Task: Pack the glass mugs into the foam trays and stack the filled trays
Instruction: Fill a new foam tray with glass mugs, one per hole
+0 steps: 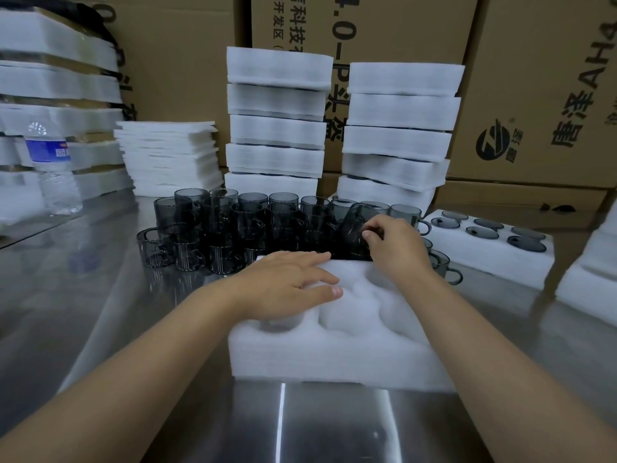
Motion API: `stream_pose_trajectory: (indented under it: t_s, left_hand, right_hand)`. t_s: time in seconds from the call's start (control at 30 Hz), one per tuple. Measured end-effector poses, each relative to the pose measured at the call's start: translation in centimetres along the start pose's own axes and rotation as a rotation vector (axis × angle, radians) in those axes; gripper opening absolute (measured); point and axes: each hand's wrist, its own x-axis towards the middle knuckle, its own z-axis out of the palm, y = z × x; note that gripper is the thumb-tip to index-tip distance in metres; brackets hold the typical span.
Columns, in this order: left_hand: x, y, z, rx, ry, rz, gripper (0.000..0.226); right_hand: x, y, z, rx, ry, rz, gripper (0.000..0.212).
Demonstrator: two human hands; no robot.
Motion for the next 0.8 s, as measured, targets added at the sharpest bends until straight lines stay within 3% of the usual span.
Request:
stream_pose_trajectory:
  t_s: [0.13, 0.23, 0.4, 0.53, 0.67, 0.8]
  left_hand:
    - [-0.1, -0.1, 0.1, -0.026, 0.034, -0.001, 0.047]
    - [-0.1, -0.6, 0.4, -0.083, 0.099, -0.004, 0.048]
    - [0.0, -0.9, 0.5, -0.597, 0.272, -0.03, 0.07]
    - [0.3, -0.6, -0.1, -0.863, 0.471, -0.005, 0.034]
    - [0.7, 0.0, -0.7, -1.295, 0.579, -0.053, 0.047]
    - [0.5, -0.1, -0.6, -1.427, 0.569, -0.052, 0.03]
  right_hand:
    - [-0.3, 0.1, -0.8, 0.172, 0.101, -0.018, 0.013]
    - [-1.0, -0.7, -1.2, 0.361, 0.074, -0.058, 0.009]
    - [-2.1, -2.1, -1.3, 0.614, -0.054, -0.19, 0.019]
    - [-2.7, -2.4, -1.1, 0.501, -0.013, -0.399, 0.019]
    - [-3.3, -2.8, -0.9, 0.363, 0.045, -0.543, 0.01]
    - [-3.9, -3.1, -1.1, 0.331, 0.075, -0.615, 0.031]
